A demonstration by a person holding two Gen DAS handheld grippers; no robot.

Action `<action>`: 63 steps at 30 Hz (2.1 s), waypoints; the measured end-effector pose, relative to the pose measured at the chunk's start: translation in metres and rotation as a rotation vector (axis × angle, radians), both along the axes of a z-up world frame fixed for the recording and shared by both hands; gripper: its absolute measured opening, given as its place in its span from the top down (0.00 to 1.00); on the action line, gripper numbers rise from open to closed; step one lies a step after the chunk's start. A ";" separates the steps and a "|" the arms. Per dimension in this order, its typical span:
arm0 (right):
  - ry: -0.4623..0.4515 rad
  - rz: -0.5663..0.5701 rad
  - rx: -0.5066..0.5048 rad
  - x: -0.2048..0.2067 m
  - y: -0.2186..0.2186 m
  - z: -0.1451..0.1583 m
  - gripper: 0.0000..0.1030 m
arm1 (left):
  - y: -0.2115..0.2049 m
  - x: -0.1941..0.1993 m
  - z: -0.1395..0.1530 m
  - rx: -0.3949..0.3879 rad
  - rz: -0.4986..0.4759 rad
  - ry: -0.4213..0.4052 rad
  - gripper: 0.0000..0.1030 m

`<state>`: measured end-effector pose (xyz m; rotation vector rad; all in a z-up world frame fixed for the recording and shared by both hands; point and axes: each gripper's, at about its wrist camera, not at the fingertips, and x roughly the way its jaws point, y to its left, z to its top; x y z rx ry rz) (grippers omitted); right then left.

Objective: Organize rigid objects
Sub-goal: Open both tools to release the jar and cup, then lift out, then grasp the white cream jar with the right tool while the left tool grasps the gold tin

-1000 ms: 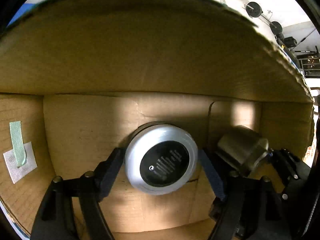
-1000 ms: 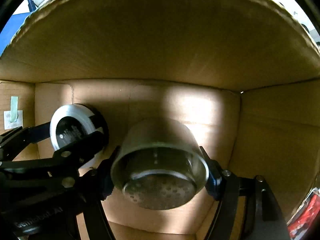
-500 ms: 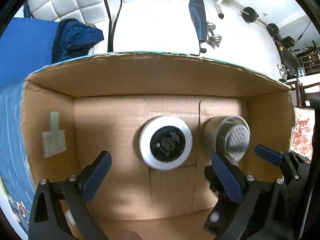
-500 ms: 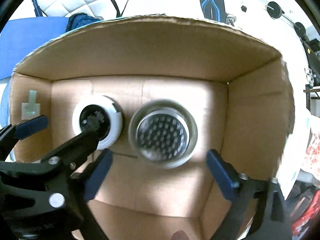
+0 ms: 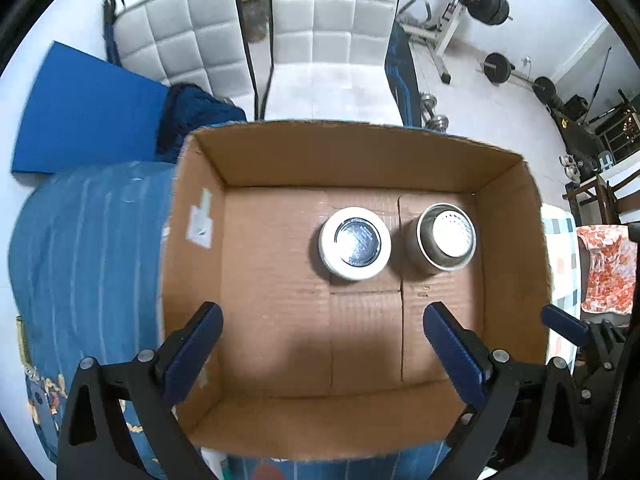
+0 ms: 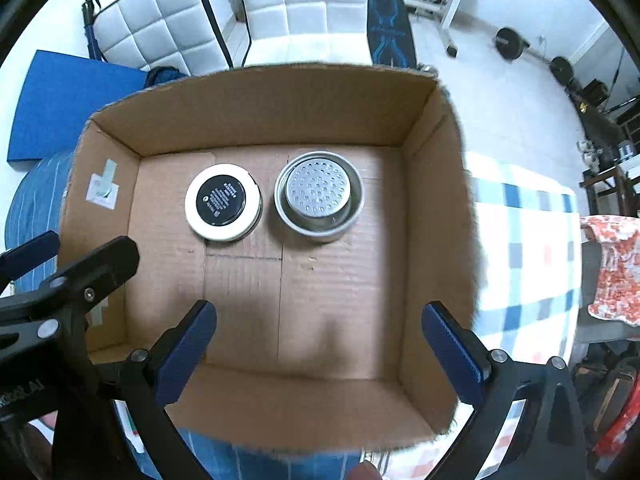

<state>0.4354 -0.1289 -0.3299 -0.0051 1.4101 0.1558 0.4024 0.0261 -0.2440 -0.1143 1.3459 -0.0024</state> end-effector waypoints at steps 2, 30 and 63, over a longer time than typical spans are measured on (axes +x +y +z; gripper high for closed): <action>-0.031 -0.007 -0.004 -0.006 -0.001 0.011 0.00 | 0.000 -0.014 0.010 0.019 -0.003 -0.031 0.00; -0.079 -0.140 0.050 -0.135 -0.088 0.083 0.00 | 0.005 -0.148 0.077 -0.010 0.011 -0.120 0.00; 0.315 -0.296 0.046 -0.140 -0.201 -0.150 0.31 | -0.174 -0.106 -0.155 0.029 -0.184 0.334 0.01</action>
